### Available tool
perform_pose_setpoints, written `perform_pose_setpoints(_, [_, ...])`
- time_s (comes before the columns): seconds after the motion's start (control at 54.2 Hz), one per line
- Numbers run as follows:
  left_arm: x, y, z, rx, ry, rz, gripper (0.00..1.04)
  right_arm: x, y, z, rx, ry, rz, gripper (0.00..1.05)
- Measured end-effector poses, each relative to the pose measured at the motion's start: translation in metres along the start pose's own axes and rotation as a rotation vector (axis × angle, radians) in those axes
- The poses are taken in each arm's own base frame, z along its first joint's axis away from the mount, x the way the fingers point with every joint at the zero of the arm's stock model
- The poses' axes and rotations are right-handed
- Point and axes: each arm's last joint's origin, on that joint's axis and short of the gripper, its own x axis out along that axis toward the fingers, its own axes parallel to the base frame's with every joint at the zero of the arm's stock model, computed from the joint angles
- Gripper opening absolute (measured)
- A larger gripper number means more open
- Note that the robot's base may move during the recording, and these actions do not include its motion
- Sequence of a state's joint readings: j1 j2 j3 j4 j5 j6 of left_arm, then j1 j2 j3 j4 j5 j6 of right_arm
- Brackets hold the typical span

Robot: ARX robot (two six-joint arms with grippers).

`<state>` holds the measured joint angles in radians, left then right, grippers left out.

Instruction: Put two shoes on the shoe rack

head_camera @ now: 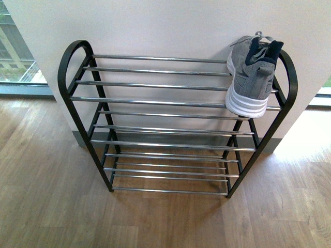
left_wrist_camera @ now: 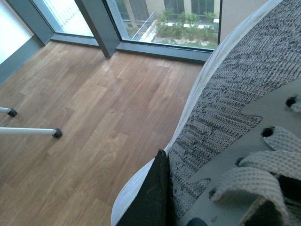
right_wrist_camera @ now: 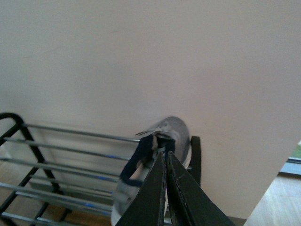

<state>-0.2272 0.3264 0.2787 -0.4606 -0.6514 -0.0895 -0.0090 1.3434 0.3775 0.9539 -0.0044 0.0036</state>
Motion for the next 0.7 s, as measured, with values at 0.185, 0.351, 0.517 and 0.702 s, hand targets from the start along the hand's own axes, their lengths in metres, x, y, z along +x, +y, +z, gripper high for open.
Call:
perform_pose_setpoints(0.185, [0.000,0.000,0.000,0.000,0.000,0.000,0.02,-0.030,0.002,-0.009,0.000,-0.002,0.005,0.01])
perform_pose_setpoints(0.351, [0.000,0.000,0.000,0.000,0.000,0.000,0.02,-0.052,0.001,-0.015,0.000,-0.001,0.004,0.02])
perform_pose_setpoints(0.517, [0.000,0.000,0.000,0.000,0.000,0.000,0.02,-0.067,0.001,-0.019,0.000,0.001,0.004,0.02])
perform_pose_setpoints(0.702, [0.000,0.000,0.000,0.000,0.000,0.000,0.02,-0.080,0.001,-0.027,0.000,-0.010,0.003,0.02])
